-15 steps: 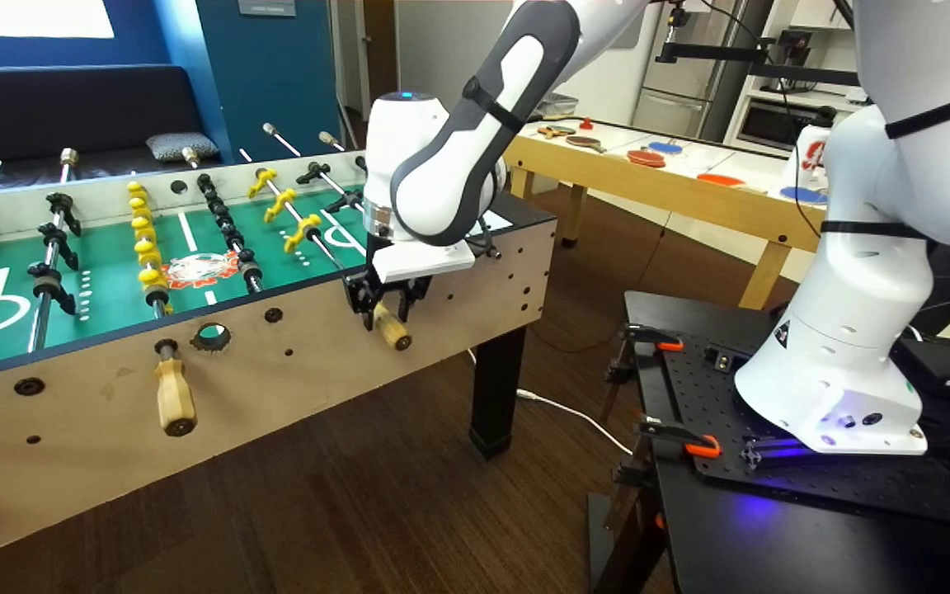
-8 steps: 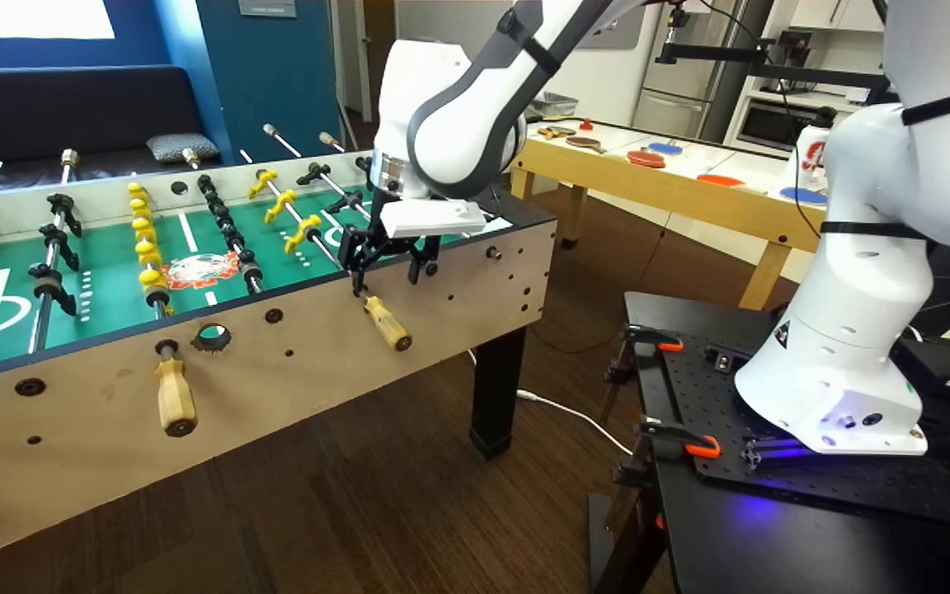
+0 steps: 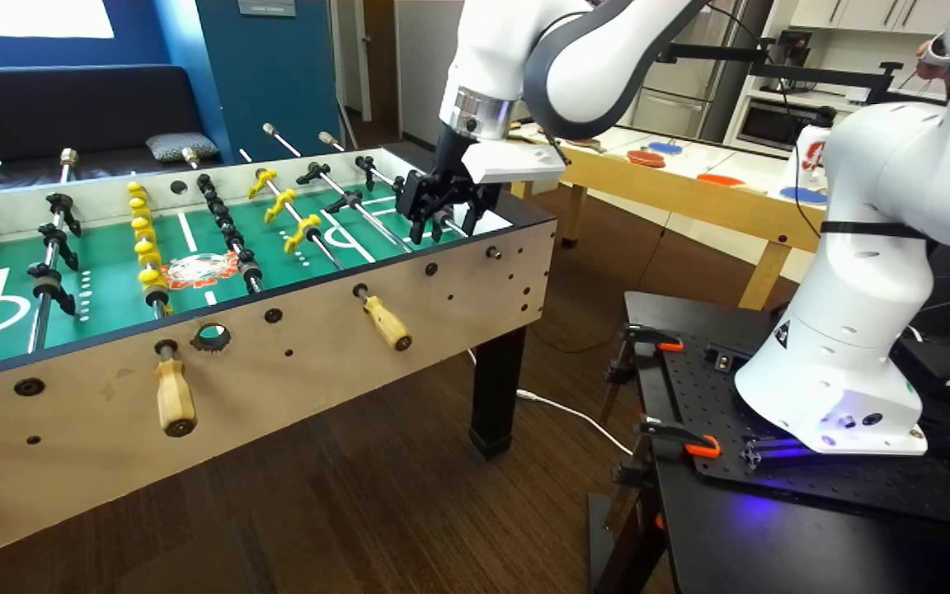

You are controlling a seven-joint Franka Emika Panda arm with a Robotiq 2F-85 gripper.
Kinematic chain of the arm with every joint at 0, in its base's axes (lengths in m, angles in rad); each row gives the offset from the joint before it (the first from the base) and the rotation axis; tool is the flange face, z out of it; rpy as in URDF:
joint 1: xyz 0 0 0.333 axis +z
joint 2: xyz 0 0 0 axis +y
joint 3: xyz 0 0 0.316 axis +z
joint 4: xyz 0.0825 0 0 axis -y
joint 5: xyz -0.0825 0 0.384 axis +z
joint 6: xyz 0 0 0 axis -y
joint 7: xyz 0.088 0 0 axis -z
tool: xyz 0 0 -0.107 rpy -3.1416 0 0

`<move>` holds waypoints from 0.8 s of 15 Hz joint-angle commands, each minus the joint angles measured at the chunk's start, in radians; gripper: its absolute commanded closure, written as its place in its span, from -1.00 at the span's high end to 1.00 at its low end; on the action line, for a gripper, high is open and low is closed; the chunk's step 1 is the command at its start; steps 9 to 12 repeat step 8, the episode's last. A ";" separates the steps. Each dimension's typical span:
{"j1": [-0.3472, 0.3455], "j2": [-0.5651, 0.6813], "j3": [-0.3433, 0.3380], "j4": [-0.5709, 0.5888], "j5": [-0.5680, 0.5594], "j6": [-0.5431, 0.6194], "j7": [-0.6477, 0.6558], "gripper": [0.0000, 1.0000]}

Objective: Push the first Foosball handle from the right inwards

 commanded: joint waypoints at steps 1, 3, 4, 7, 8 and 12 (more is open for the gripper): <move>-0.083 -0.190 0.087 -0.126 -0.041 -0.032 0.049 1.00; -0.119 -0.256 0.135 -0.169 -0.013 -0.037 0.036 1.00; -0.130 -0.287 0.154 -0.190 0.007 -0.040 0.021 1.00; -0.158 -0.359 0.202 -0.237 0.049 -0.053 0.005 1.00; -0.172 -0.380 0.221 -0.249 0.055 -0.056 0.018 1.00; -0.172 -0.380 0.221 -0.249 0.055 -0.056 0.018 1.00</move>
